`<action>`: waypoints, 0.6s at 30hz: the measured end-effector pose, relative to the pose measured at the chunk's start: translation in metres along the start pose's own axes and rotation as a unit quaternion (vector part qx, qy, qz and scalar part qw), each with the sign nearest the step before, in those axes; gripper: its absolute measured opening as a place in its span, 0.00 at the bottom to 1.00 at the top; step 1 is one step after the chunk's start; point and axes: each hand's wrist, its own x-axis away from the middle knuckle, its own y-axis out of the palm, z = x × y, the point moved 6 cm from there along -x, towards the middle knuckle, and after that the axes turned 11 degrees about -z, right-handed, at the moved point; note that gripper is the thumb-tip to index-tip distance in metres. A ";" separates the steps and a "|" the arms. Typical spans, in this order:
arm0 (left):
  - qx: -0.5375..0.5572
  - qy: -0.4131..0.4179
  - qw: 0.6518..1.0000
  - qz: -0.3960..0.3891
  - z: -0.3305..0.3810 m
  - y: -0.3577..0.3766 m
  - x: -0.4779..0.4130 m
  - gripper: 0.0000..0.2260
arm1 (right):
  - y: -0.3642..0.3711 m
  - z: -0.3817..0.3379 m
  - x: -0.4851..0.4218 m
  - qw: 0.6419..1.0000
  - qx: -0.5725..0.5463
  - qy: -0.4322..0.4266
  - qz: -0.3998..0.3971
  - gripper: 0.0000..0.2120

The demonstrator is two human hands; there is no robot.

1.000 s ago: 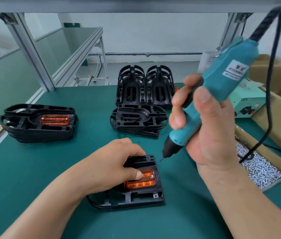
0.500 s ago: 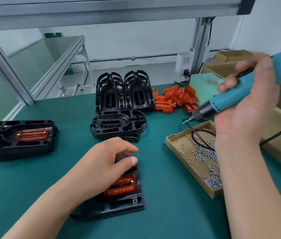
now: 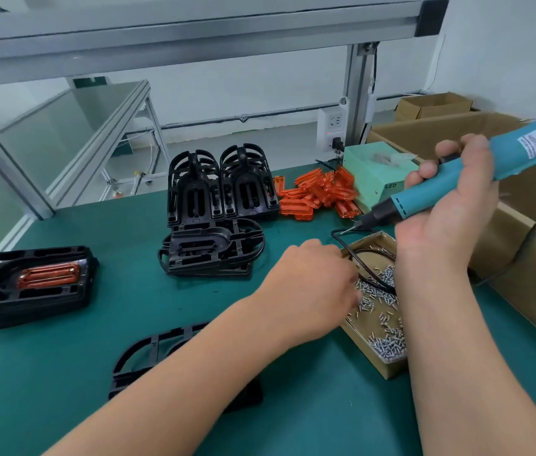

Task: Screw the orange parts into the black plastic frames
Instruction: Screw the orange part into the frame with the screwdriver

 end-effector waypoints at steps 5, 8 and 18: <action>-0.053 -0.038 0.997 -0.036 0.014 0.011 -0.023 0.12 | 0.000 0.002 0.000 1.000 -0.009 0.016 0.002 0.10; -0.042 -0.032 0.998 -0.026 0.019 0.014 -0.029 0.07 | 0.000 0.003 0.000 1.000 -0.016 0.024 0.003 0.12; -0.008 -0.031 0.999 -0.017 0.027 0.018 -0.030 0.04 | 0.006 0.002 0.006 0.999 0.000 0.033 -0.012 0.11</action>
